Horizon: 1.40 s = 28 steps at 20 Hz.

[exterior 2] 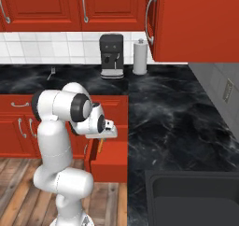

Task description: Organize the utensils by type. Pick up the wooden spoons from the counter and place them in the open cabinet. Then pick up the metallic utensils from the counter and place them in the open drawer.

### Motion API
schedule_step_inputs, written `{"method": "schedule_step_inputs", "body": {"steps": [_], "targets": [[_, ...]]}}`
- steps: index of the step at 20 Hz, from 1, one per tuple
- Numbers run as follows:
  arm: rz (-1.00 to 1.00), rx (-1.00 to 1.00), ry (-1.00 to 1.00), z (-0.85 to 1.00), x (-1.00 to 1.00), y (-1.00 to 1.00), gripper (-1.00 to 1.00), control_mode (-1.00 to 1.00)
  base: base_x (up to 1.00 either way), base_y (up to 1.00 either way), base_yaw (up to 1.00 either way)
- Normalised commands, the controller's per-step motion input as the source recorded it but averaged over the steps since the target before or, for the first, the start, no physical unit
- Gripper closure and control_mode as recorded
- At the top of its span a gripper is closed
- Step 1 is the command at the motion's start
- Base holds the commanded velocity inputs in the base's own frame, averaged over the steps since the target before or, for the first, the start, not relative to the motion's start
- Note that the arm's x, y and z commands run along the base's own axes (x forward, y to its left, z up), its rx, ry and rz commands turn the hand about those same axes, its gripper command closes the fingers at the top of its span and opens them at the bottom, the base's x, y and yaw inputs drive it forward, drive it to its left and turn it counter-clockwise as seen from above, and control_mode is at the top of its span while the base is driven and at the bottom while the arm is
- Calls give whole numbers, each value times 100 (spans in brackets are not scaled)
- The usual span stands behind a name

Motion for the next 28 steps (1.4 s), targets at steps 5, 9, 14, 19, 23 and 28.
{"method": "schedule_step_inputs", "body": {"steps": [5,9,14,19,23,28], "targets": [[0,0,0,-19,0,3,100,-100,0,0,0],[0,0,0,-24,0,5,100,-100,0,0,0],[0,0,2,-30,-2,15,100,-100,0,0,0],[0,4,3,-35,-24,35,100,-100,0,0,0],[-1,3,0,-40,-32,50,100,-100,0,0,0],[-2,0,0,-41,-23,53,100,-100,0,0,0]]}}
